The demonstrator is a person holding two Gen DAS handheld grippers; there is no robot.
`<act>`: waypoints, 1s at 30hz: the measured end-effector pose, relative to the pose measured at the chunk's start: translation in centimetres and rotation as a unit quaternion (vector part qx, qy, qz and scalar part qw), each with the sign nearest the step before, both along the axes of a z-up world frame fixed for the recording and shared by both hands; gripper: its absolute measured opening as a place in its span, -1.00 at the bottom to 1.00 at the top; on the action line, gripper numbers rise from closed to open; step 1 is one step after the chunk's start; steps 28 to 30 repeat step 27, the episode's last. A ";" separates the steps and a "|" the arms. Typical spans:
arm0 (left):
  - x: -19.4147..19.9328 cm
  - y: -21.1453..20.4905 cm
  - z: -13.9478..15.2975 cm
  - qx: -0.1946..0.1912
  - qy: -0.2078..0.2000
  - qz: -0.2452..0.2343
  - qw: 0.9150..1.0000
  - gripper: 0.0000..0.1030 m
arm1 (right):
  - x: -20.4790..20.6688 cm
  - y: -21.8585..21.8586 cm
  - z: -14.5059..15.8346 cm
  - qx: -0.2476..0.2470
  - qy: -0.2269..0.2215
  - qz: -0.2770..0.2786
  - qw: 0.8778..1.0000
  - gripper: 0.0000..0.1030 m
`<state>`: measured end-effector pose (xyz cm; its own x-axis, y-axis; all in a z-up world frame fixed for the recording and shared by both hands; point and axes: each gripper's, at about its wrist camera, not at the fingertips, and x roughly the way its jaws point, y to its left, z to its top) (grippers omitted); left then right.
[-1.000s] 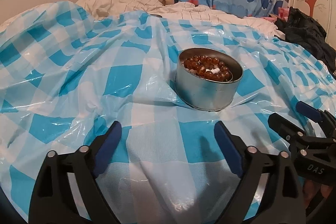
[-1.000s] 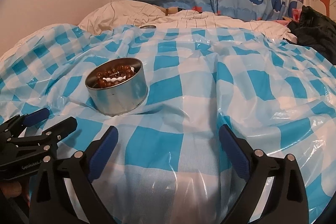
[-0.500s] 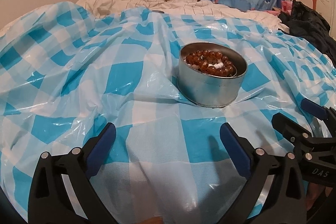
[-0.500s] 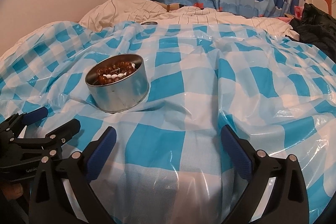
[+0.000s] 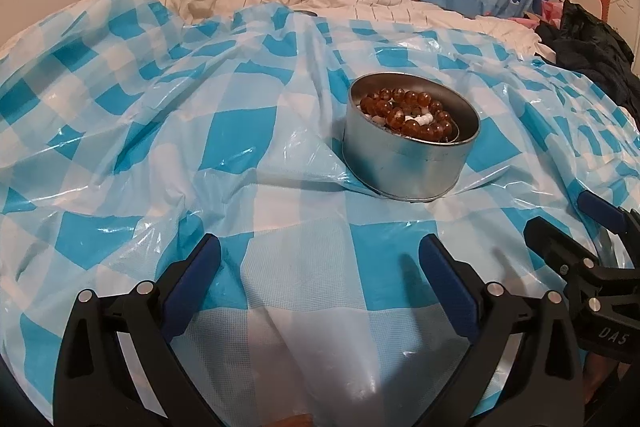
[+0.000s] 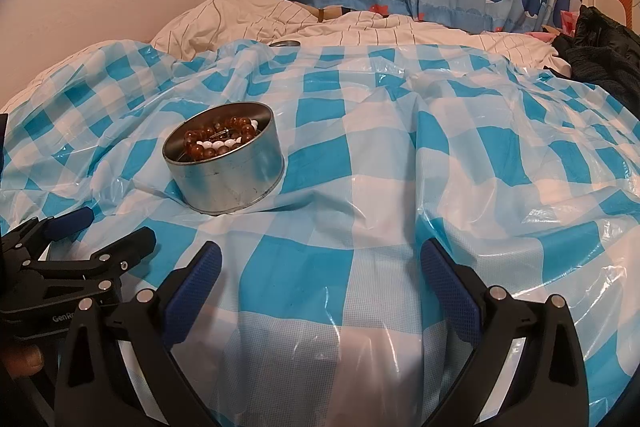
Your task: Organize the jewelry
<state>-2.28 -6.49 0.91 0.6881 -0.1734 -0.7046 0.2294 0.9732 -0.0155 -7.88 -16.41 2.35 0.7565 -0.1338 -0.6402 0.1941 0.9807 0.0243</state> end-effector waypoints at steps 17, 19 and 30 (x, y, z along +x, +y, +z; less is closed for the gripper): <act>-0.6 -0.3 0.0 -0.013 -0.009 -0.024 1.000 0.85 | 0.0 0.0 0.0 0.003 -0.001 0.000 1.000 0.85; -0.4 -0.3 -0.2 -0.015 0.001 -0.025 1.000 0.85 | 0.0 0.0 0.0 0.001 0.000 0.000 1.000 0.85; -0.1 -0.8 -0.9 0.000 0.019 -0.021 1.000 0.85 | 0.0 0.0 0.0 0.002 -0.001 0.000 1.000 0.85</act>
